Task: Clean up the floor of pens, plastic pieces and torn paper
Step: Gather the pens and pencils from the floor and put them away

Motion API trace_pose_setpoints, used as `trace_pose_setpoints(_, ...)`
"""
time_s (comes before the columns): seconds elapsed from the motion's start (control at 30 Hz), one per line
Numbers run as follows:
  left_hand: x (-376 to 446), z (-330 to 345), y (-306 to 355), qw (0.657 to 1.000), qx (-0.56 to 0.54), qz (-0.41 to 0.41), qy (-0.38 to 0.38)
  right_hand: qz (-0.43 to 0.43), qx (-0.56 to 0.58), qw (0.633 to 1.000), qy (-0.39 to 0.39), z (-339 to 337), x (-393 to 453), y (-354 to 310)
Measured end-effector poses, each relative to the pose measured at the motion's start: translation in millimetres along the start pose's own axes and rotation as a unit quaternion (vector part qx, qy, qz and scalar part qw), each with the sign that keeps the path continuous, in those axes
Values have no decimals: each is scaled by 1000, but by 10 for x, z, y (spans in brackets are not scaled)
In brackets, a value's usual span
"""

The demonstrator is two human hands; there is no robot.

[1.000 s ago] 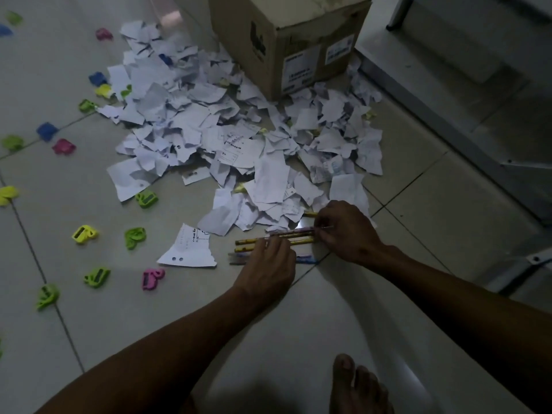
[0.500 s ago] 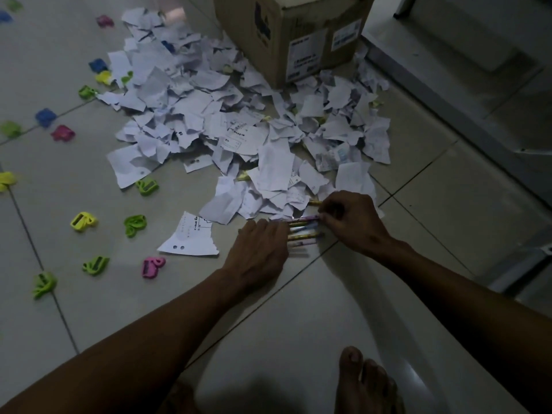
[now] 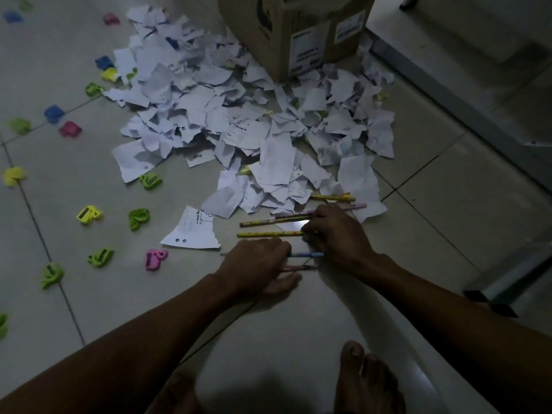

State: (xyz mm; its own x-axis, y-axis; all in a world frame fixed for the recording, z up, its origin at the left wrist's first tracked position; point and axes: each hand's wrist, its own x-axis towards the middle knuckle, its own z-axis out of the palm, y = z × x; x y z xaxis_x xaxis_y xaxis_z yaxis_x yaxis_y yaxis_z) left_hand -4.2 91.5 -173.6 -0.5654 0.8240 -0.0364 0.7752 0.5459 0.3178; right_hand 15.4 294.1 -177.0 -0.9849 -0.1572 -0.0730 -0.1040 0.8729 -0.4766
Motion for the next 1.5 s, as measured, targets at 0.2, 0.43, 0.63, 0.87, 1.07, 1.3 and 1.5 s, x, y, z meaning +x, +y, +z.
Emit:
trace_pose_setpoints(0.2, -64, 136, 31, 997, 56, 48, 0, -16, 11, 999, 32, -89, 12, 97)
trace_pose_setpoints(0.43, 33, -71, -17, 992, 51, -22, 114, -2, 104, 993, 48, -319, 15, 276)
trace_pose_setpoints(0.63, 143, -217, -208, 974, 17, -150, 171, 88, 181, 974, 99, -332, -40, 262)
trace_pose_setpoints(0.87, 214, -304, -304, 906, -202, -284, 241, 90, 37, 993, 64, -331, 70, 187)
trace_pose_setpoints(1.07, 344, -497, -421, 850, -262, -358, 283, 36, -60, 997, -30, -263, 149, 48)
trace_pose_setpoints(1.3, 642, -652, -289, 914, -247, -272, 172, 13, -76, 997, -27, -212, 154, -8)
trace_pose_setpoints(1.5, 1223, -559, -221, 968, -167, -183, 26, 19, -132, 990, -49, -169, 129, -41)
